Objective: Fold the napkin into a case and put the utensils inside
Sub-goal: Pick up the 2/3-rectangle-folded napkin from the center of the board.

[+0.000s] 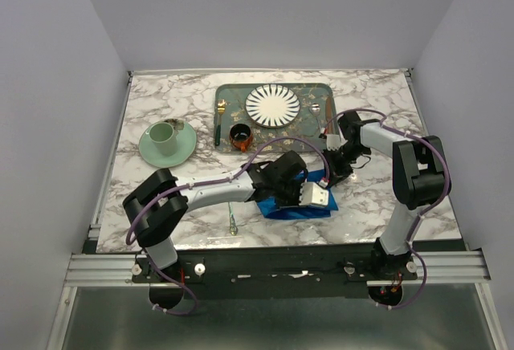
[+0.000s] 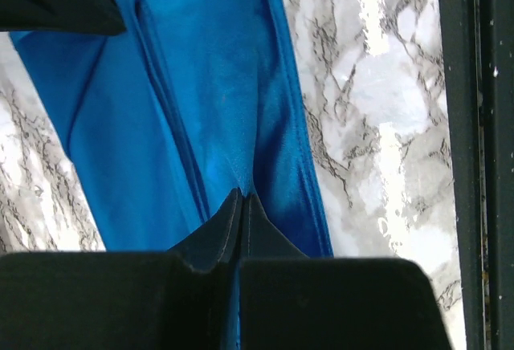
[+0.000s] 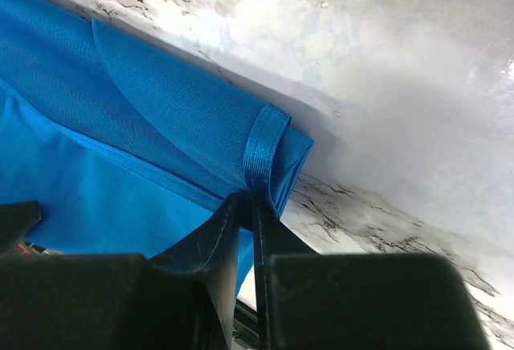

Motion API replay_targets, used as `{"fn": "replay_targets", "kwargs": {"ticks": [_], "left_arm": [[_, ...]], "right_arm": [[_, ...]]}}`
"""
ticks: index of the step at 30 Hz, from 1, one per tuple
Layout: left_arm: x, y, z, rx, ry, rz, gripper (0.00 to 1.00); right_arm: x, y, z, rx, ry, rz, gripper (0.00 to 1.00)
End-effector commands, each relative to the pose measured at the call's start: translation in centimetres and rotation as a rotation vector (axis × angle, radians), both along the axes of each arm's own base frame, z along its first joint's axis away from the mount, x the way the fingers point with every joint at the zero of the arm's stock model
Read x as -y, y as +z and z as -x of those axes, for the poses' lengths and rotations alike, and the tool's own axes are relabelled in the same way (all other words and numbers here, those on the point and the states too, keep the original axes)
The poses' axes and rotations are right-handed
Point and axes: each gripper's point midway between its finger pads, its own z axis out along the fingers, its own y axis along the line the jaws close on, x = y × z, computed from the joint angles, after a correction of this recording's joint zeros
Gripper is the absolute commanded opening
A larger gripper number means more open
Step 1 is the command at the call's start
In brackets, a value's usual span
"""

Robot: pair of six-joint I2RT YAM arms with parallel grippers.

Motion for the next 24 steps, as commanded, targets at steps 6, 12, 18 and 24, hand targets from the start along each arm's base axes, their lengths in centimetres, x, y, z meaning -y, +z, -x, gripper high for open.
{"fn": "replay_targets", "kwargs": {"ticks": [6, 12, 18, 24], "left_arm": [[-1.7, -3.3, 1.9, 0.052, -0.074, -0.09, 0.47], [-2.5, -5.2, 2.9, 0.119, -0.09, -0.138, 0.5], [-3.4, -7.3, 2.4, 0.175, -0.054, -0.203, 0.45], [-3.9, -8.2, 2.9, 0.147, -0.071, -0.244, 0.17]], "right_arm": [[0.6, -0.4, -0.3, 0.016, 0.027, 0.036, 0.2], [0.6, -0.6, -0.2, 0.01, 0.025, 0.04, 0.2], [0.6, -0.8, 0.1, 0.0, 0.026, 0.04, 0.2], [0.6, -0.9, 0.1, 0.0, 0.028, 0.041, 0.2]]}}
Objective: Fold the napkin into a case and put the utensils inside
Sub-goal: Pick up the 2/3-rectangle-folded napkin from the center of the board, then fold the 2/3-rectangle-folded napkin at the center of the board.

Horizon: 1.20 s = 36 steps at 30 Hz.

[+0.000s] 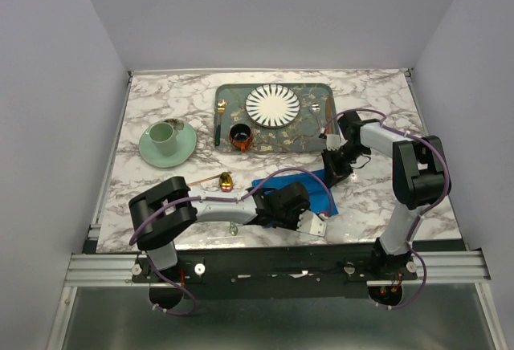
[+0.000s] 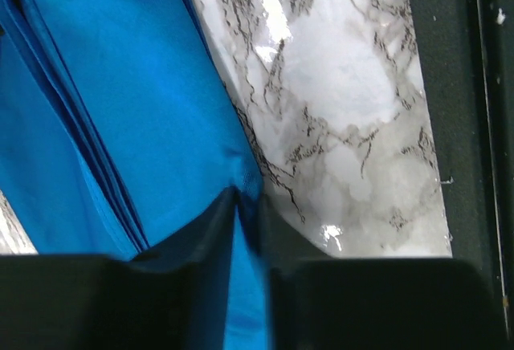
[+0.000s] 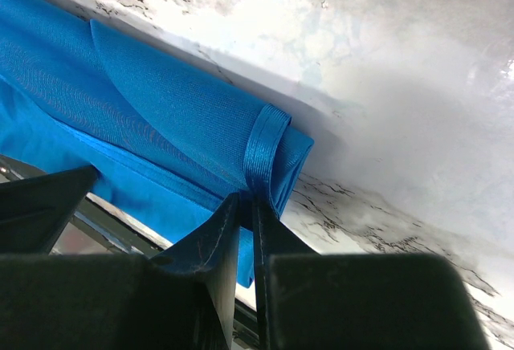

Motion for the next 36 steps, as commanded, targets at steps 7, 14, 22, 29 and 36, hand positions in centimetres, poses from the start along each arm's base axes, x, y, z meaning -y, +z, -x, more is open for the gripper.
{"fn": "replay_targets", "kwargs": {"ticks": [7, 14, 22, 29, 36], "left_arm": [[-2.7, -3.3, 0.3, -0.113, 0.056, -0.146, 0.0], [-0.7, 1.1, 0.6, -0.278, 0.07, -0.018, 0.0], [1.1, 4.6, -2.1, -0.441, 0.148, 0.079, 0.0], [1.3, 5.1, -5.5, -0.544, 0.244, 0.111, 0.0], [1.4, 4.8, -8.9, -0.699, 0.367, 0.15, 0.0]], "right_arm": [[0.6, -0.9, 0.2, -0.002, 0.031, 0.042, 0.19], [0.6, -0.7, 0.2, 0.011, 0.044, 0.037, 0.18], [0.6, -0.7, -0.1, 0.015, 0.05, 0.037, 0.18], [0.5, -0.6, -0.6, 0.02, 0.059, 0.03, 0.18], [0.4, -0.7, -0.9, 0.02, 0.068, 0.029, 0.18]]}}
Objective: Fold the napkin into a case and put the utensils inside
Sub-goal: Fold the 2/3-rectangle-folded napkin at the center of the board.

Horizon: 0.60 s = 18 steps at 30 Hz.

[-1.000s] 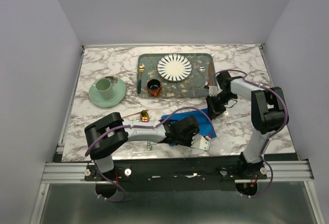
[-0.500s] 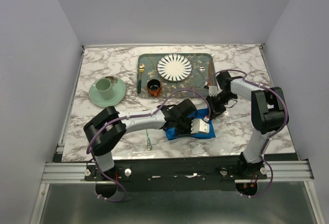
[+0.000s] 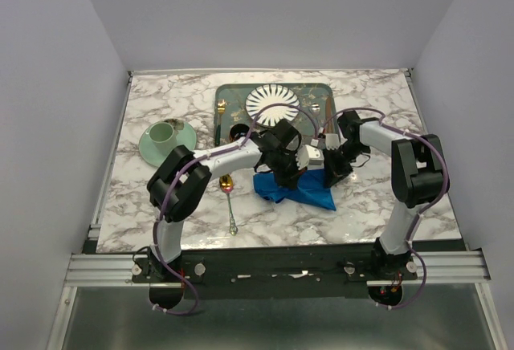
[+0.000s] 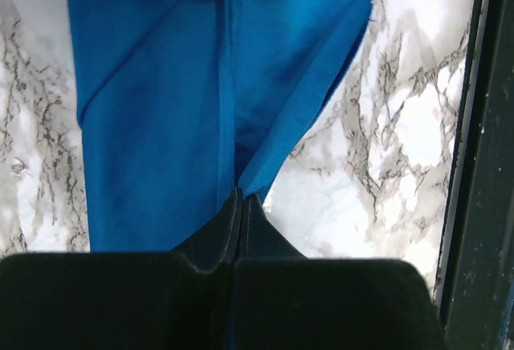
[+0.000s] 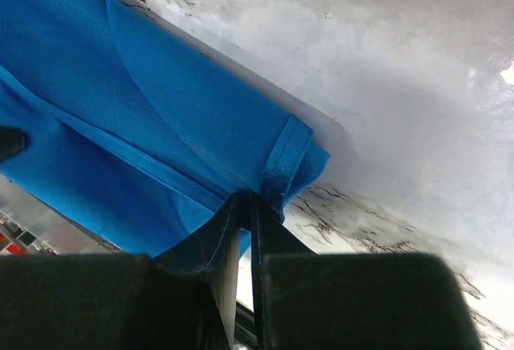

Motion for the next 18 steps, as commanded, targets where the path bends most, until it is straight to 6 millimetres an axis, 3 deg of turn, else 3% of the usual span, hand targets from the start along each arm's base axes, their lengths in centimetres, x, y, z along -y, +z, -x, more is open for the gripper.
{"fn": "replay_targets", "kwargs": {"ticks": [1, 15, 18], "left_arm": [[-0.1, 0.4, -1.1, -0.179, 0.076, 0.043, 0.0], [-1.1, -1.5, -6.2, -0.39, 0.36, 0.065, 0.0], [-0.8, -0.9, -6.1, -0.402, 0.347, 0.075, 0.0]], "right_arm": [[0.3, -0.7, -0.7, 0.013, 0.033, 0.031, 0.18], [0.3, -0.7, -1.0, 0.016, 0.055, 0.027, 0.18], [0.3, -0.7, -1.0, 0.016, 0.061, 0.023, 0.18]]}}
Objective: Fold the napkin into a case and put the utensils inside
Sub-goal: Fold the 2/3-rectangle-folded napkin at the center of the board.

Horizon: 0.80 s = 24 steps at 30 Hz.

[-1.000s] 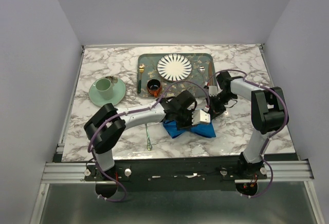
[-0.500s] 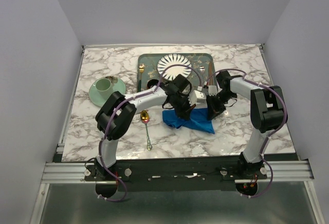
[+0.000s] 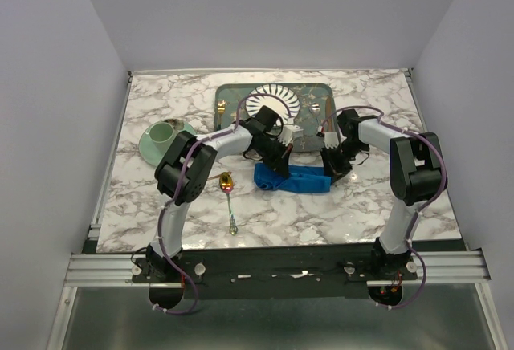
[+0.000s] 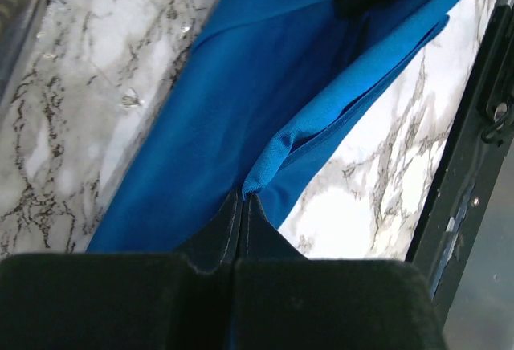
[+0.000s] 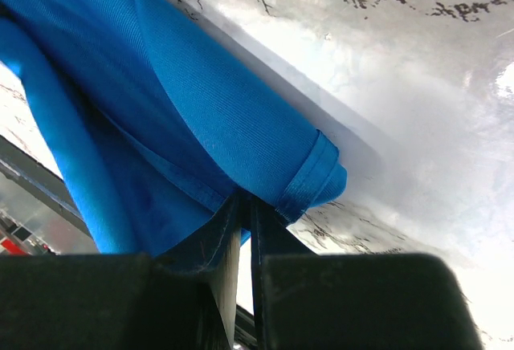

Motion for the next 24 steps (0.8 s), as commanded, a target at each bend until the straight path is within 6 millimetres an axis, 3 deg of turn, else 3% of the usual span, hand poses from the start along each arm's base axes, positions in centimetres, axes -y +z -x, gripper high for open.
{"fn": "replay_targets", "kwargs": {"ticks": [1, 6, 19, 24], "left_arm": [[0.9, 1.2, -0.6, -0.036, 0.017, 0.04, 0.0], [0.4, 2.3, 1.0, -0.051, -0.007, 0.053, 0.0], [-0.6, 3.5, 7.2, -0.129, -0.004, 0.085, 0.0], [-0.2, 4.6, 6.7, -0.127, 0.037, 0.107, 0.0]], "right_arm": [[0.3, -0.7, -0.3, 0.016, 0.044, 0.019, 0.18], [0.1, -0.4, 0.1, 0.031, 0.088, 0.002, 0.18], [-2.0, -0.1, 4.5, 0.032, 0.303, -0.044, 0.16], [-1.3, -0.8, 5.1, 0.033, 0.34, -0.018, 0.16]]}}
